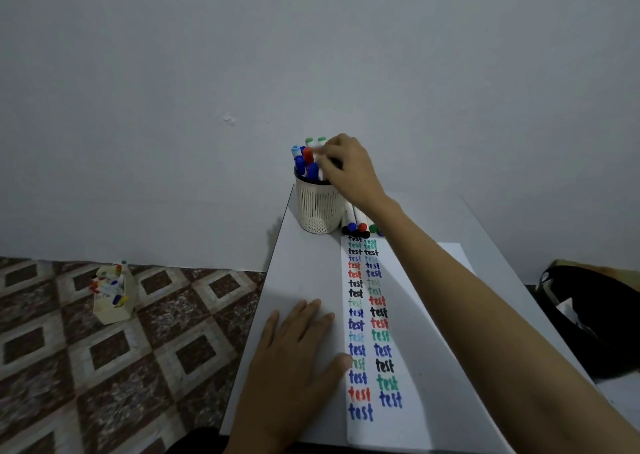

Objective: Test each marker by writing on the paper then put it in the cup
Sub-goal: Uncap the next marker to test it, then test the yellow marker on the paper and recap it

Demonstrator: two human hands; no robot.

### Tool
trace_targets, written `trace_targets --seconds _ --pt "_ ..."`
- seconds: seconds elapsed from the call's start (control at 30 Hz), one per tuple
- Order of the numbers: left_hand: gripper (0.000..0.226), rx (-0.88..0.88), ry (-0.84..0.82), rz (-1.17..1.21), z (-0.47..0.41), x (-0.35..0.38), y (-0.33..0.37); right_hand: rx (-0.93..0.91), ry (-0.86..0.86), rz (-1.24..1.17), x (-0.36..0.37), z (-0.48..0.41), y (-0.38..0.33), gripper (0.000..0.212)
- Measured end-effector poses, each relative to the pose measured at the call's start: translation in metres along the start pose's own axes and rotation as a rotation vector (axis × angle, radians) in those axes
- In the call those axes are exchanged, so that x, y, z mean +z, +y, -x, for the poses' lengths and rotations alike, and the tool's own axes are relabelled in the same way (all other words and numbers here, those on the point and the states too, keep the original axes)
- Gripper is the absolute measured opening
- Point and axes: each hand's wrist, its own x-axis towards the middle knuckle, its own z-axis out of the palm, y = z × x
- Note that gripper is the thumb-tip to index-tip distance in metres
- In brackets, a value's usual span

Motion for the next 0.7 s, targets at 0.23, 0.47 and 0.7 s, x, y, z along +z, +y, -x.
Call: trace_targets --seconds 0.23,0.47,0.7 --pt "0.075 0.01 0.016 -0.002 0.001 -0.002 0.002 0.579 -0.026 0.07 -0.032 0.046 0.065 0.038" --pt "0.072 0.039 0.031 0.003 0.004 -0.001 0.003 0.54 -0.184 0.249 -0.021 0.087 0.088 0.03" --pt "0.078 0.04 0.059 0.028 0.002 0.003 -0.003 0.486 0.217 0.159 -0.027 0.095 0.088 0.018"
